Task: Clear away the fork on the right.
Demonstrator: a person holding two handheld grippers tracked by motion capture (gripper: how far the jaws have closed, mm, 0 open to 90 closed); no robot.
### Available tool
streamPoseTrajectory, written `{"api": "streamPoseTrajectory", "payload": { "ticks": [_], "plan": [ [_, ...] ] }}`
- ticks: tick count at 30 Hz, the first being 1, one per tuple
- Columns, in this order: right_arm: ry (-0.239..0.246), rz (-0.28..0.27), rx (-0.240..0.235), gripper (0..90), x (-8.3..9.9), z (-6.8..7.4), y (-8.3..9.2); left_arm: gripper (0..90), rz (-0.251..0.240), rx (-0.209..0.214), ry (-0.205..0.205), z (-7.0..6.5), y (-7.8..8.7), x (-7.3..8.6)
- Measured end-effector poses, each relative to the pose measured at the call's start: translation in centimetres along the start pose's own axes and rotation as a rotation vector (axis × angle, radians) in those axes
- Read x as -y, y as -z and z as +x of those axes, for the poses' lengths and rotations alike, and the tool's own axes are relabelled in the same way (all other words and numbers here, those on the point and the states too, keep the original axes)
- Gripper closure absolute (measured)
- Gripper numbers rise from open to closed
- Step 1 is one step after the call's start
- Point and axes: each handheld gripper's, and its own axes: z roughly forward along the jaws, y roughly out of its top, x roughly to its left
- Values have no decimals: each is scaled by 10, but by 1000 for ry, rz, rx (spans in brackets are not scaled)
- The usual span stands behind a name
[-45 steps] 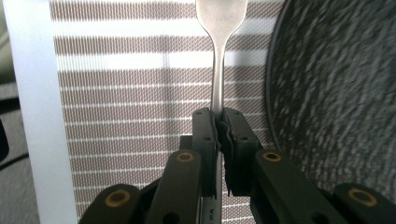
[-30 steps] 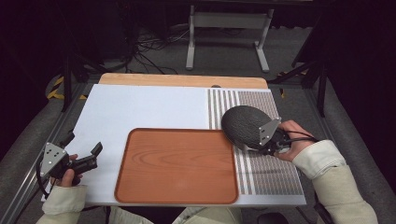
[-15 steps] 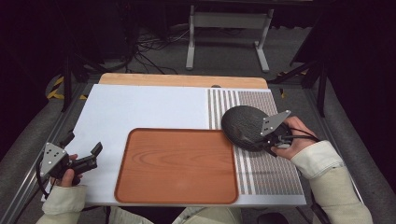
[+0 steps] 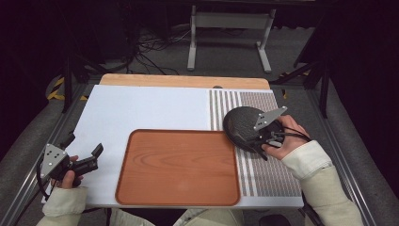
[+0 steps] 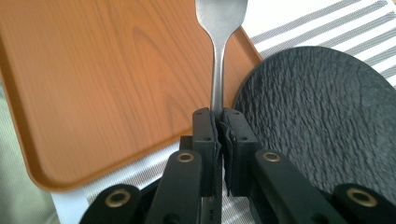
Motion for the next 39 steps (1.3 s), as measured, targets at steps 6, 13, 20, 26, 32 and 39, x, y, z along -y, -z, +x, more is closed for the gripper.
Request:
{"api": "streamPoseTrajectory", "payload": {
  "ticks": [6, 13, 20, 26, 32, 39],
  "plan": [
    [-62, -15, -25, 844, -18, 8, -8, 0, 0, 0, 1, 0, 0, 0],
    [-98, -15, -41, 844, -37, 16, -19, 0, 3, 0, 1, 1, 0, 0],
    [-142, -4, -58, 844, -50, 24, -28, 0, 2, 1, 1, 1, 0, 0],
    [-179, 17, -63, 844, -57, 29, -35, 1, 2, 0, 2, 1, 0, 0],
    [-240, 39, -66, 844, -63, 34, -48, 0, 1, -1, 3, 1, 0, 0],
    [-279, 61, -66, 844, -67, 37, -56, 0, -1, -2, 3, 1, 1, -1]
  ]
}}
